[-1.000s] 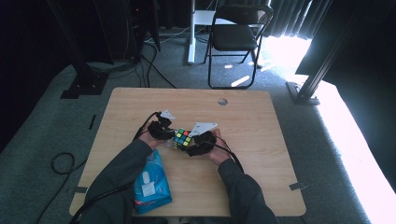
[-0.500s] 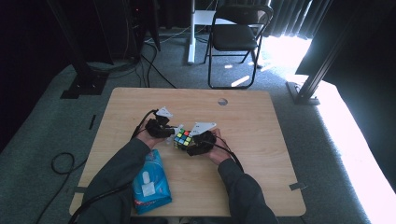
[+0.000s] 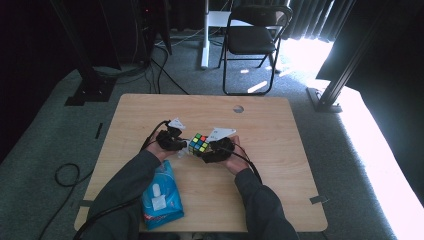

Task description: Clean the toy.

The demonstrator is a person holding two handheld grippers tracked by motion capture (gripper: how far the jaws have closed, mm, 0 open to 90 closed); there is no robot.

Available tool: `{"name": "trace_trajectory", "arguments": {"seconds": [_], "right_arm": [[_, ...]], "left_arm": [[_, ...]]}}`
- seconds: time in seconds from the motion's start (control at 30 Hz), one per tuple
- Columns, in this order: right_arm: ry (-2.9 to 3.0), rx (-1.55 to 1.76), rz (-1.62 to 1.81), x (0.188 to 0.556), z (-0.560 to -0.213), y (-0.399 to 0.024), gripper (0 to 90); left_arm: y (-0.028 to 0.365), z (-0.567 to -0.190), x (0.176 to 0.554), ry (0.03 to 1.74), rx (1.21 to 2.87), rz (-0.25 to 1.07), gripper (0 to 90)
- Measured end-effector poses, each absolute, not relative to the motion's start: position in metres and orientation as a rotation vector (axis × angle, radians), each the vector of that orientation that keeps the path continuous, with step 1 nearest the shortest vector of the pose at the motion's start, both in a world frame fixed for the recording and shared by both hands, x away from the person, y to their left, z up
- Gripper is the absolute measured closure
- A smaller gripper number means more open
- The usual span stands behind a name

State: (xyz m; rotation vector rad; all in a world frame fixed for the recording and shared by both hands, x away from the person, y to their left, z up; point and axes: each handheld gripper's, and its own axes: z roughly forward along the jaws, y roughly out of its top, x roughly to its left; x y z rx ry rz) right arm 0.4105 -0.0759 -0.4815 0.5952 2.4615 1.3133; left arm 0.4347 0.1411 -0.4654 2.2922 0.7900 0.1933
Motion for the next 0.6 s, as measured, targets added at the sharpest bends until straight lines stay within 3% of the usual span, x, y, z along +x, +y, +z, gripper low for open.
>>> {"name": "trace_trajectory", "arguments": {"seconds": [0.6], "right_arm": [[2.377, 0.677, 1.351, 0.414, -0.471, -0.081, 34.3]], "left_arm": [[0.143, -0.47, 0.436, 0.821, 2.278, 0.191, 86.1]]}}
